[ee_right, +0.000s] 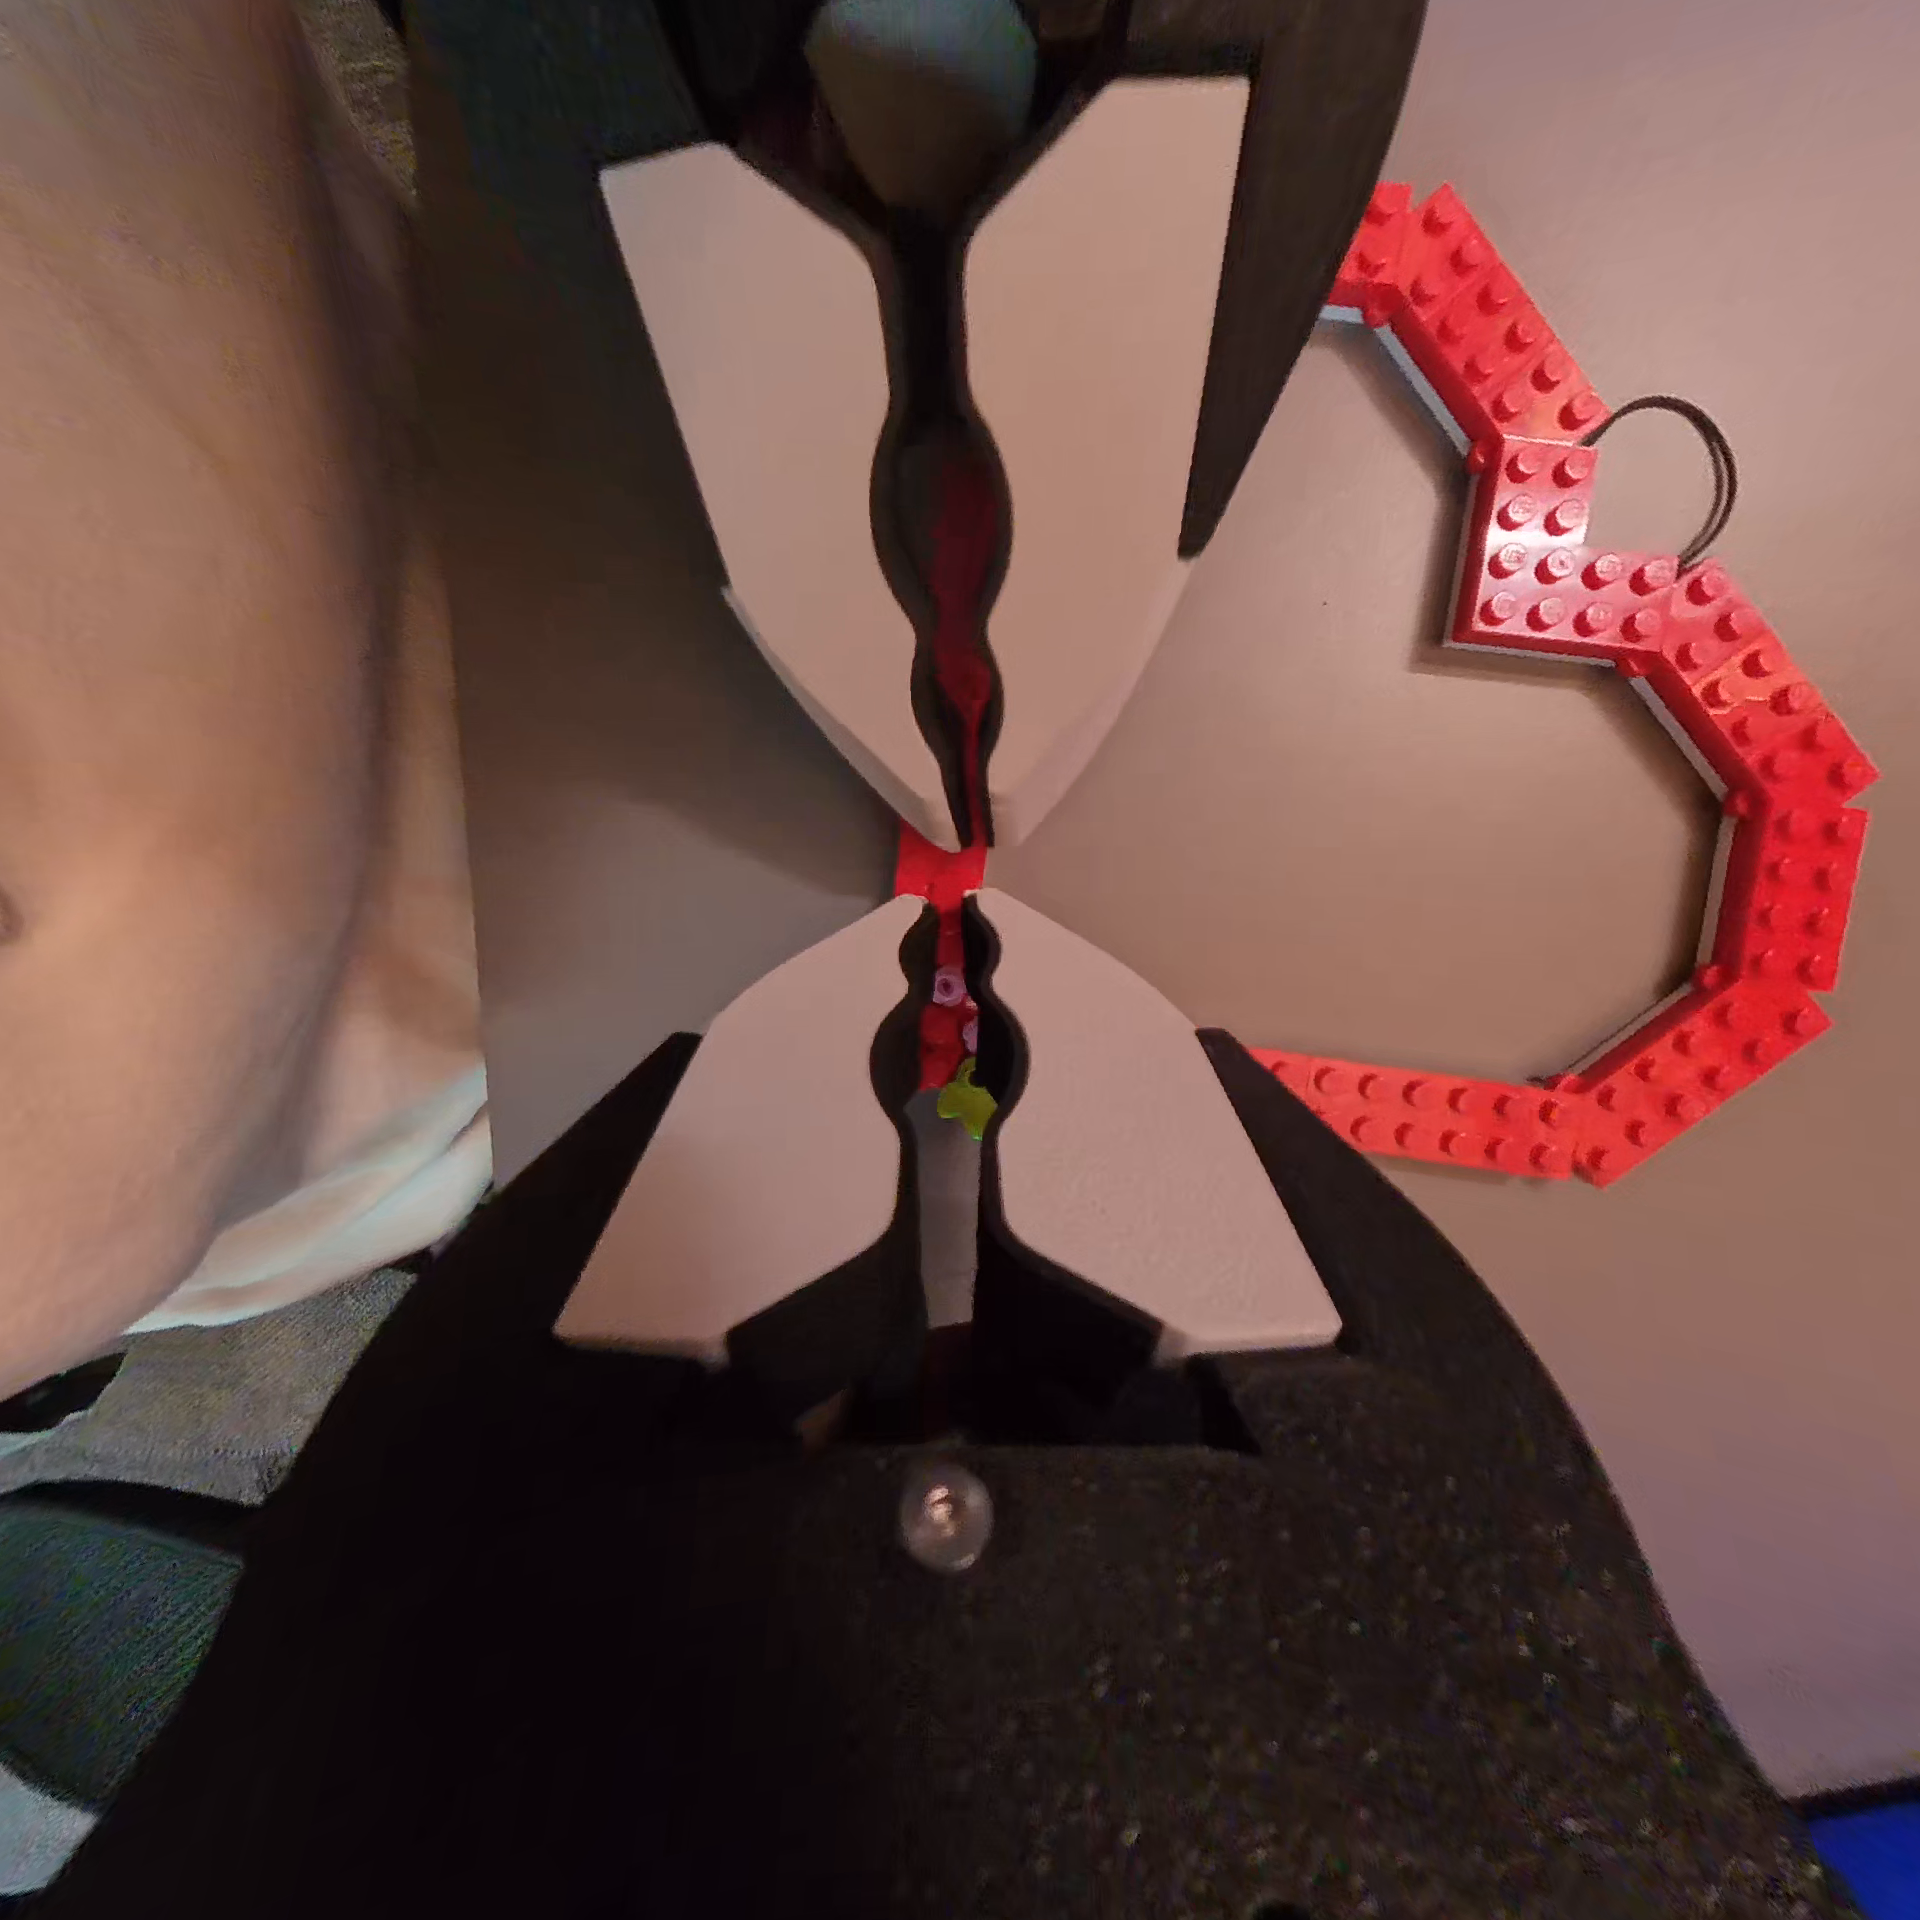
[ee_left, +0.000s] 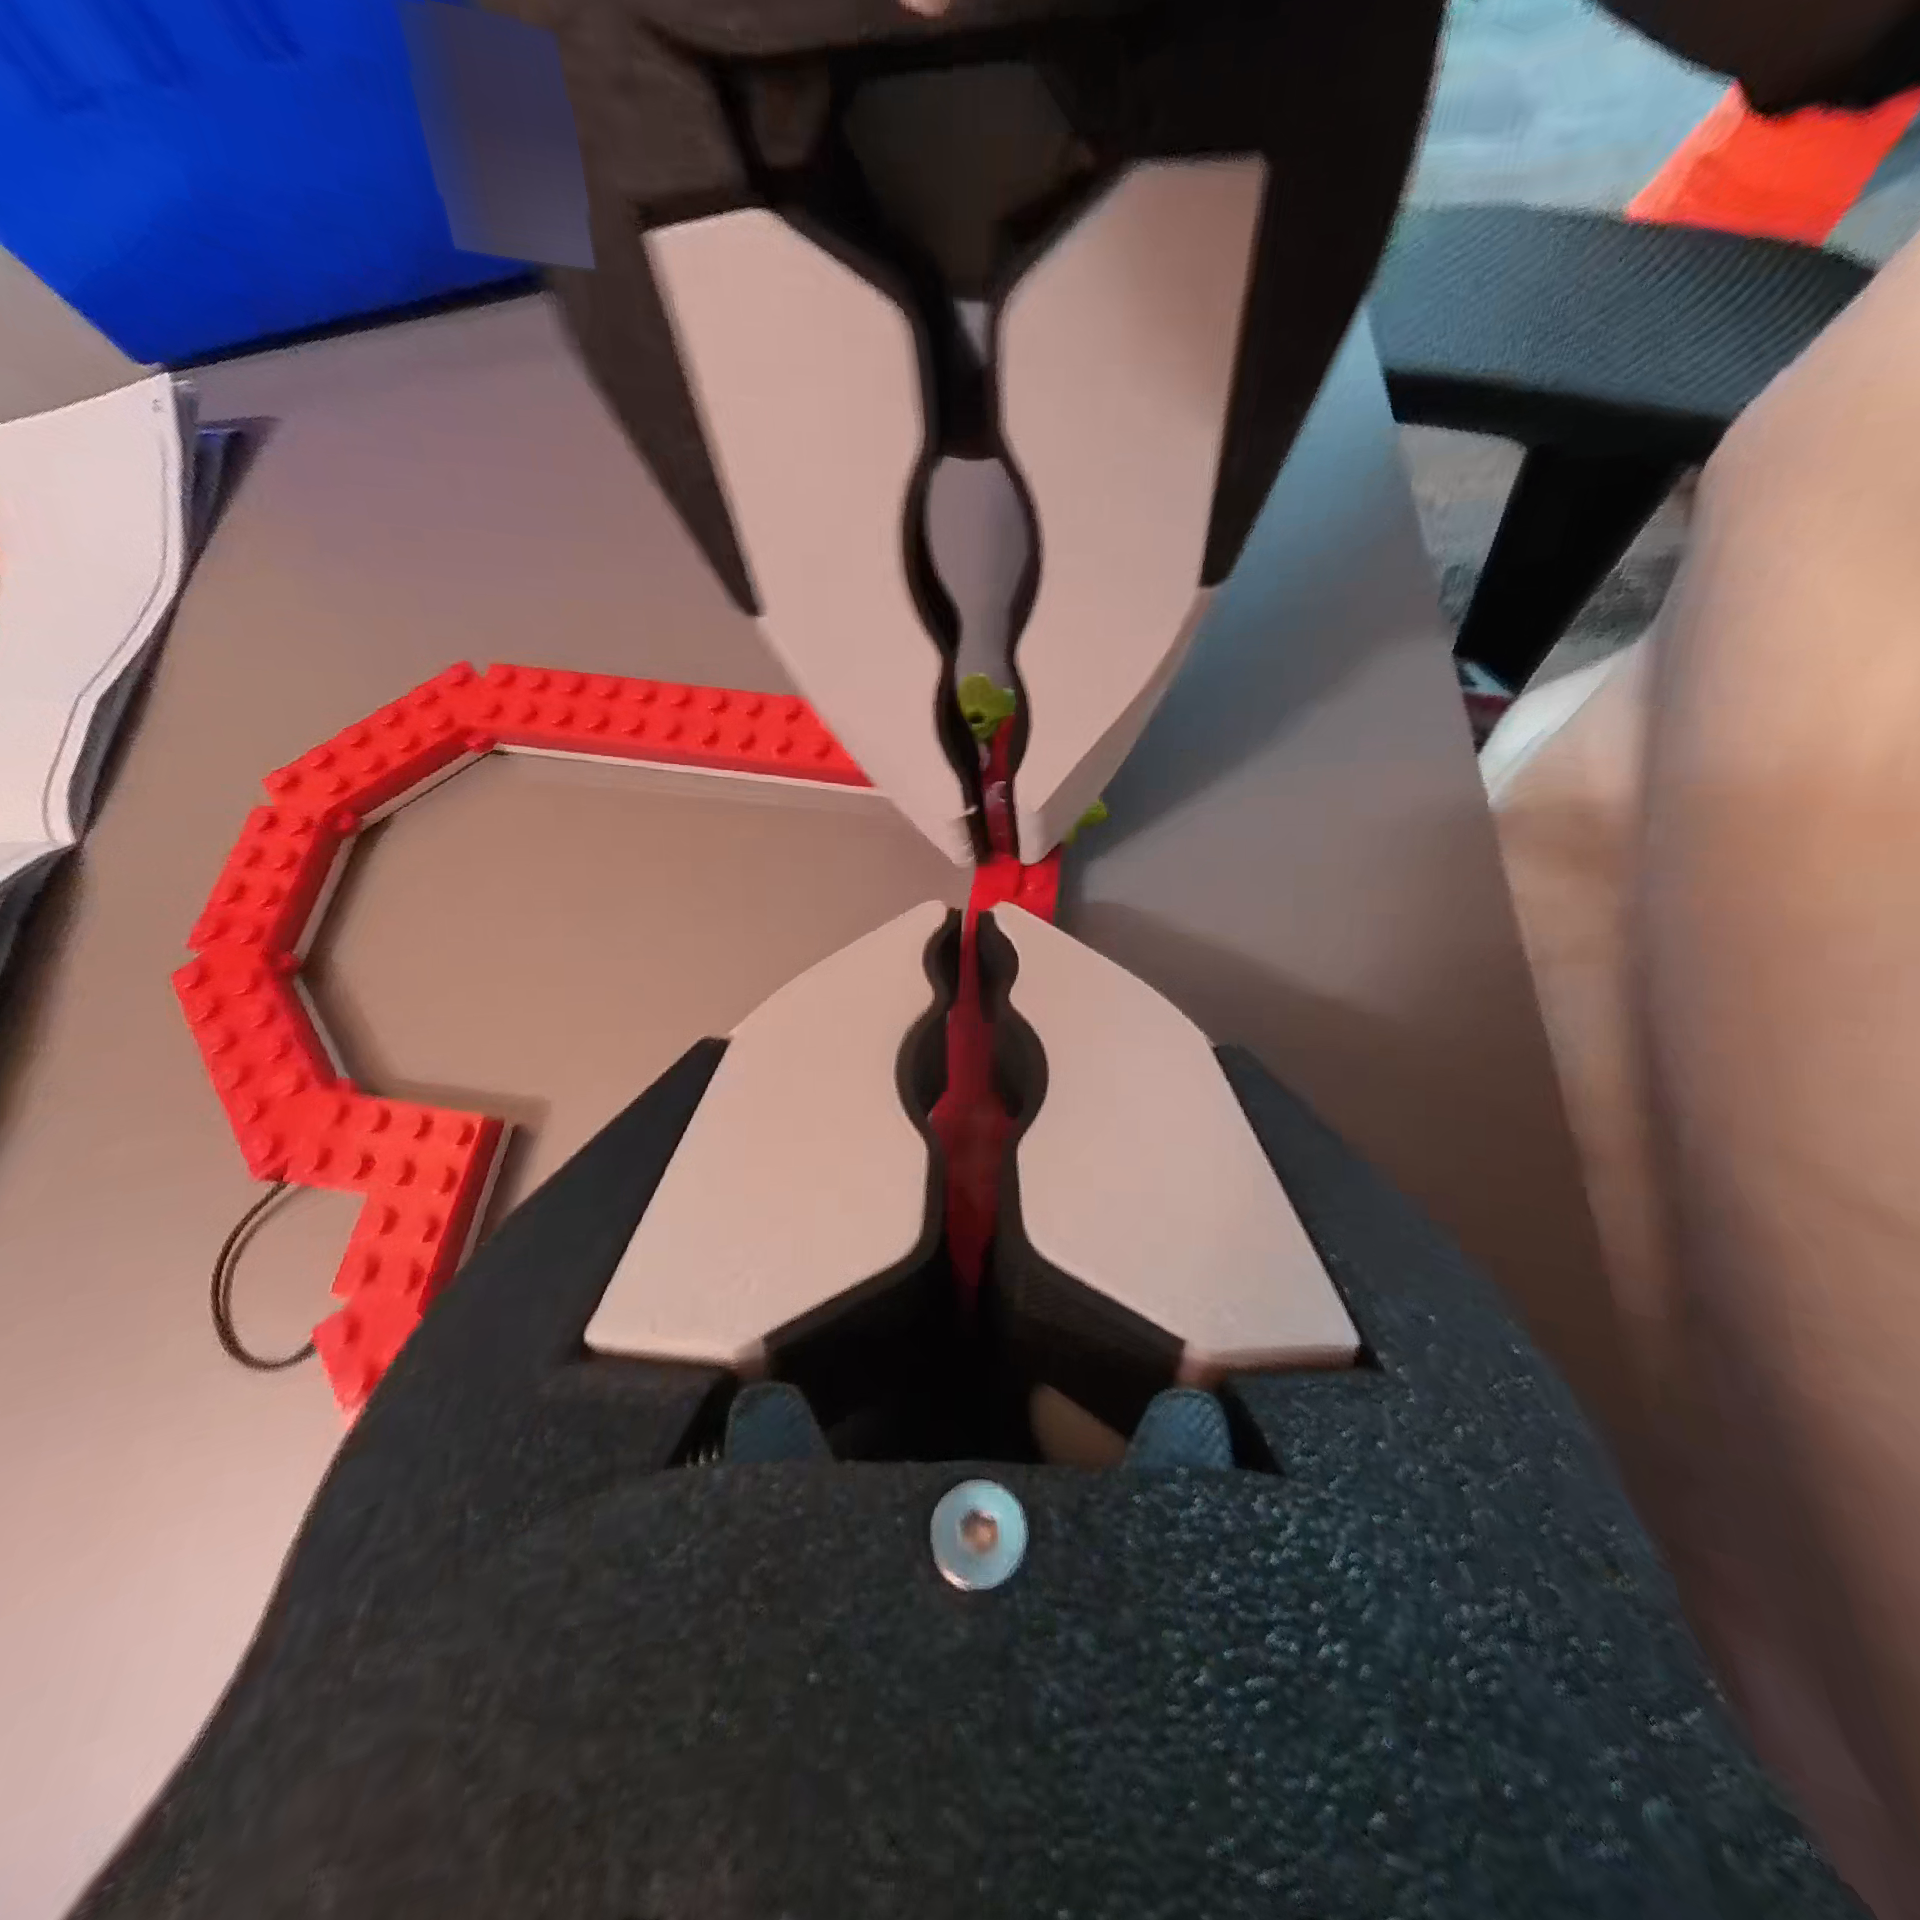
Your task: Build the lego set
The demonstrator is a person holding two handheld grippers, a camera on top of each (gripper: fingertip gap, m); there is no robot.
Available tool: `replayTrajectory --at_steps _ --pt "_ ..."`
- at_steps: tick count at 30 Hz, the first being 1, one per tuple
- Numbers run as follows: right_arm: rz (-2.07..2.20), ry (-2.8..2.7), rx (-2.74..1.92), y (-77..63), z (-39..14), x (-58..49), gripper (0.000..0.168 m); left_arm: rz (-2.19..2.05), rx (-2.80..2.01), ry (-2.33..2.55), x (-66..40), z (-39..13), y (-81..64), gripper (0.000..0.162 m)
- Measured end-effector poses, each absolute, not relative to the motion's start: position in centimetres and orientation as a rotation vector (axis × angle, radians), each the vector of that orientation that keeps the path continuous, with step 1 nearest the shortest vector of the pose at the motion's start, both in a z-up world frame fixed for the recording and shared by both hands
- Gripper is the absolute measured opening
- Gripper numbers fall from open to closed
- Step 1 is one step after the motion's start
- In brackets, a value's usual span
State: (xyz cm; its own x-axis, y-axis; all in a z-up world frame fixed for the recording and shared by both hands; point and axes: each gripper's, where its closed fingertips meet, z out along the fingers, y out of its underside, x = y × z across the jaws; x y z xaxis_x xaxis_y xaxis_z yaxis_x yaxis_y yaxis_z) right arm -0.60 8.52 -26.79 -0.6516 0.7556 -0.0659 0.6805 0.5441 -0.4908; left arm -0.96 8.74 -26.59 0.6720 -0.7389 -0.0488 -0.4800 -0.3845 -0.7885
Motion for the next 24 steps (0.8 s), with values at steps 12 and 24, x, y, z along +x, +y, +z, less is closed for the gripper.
replayTrajectory --at_steps 12,24 --pt "0.805 -2.63 -1.179 8.5 -26.8 -0.6 0.005 -0.336 -1.965 0.98 -0.5 -26.0 9.0 0.0" --pt "0.771 -2.569 -1.281 9.3 -26.2 0.3 0.003 -0.38 -2.005 1.016 -0.1 -26.6 8.6 0.0"
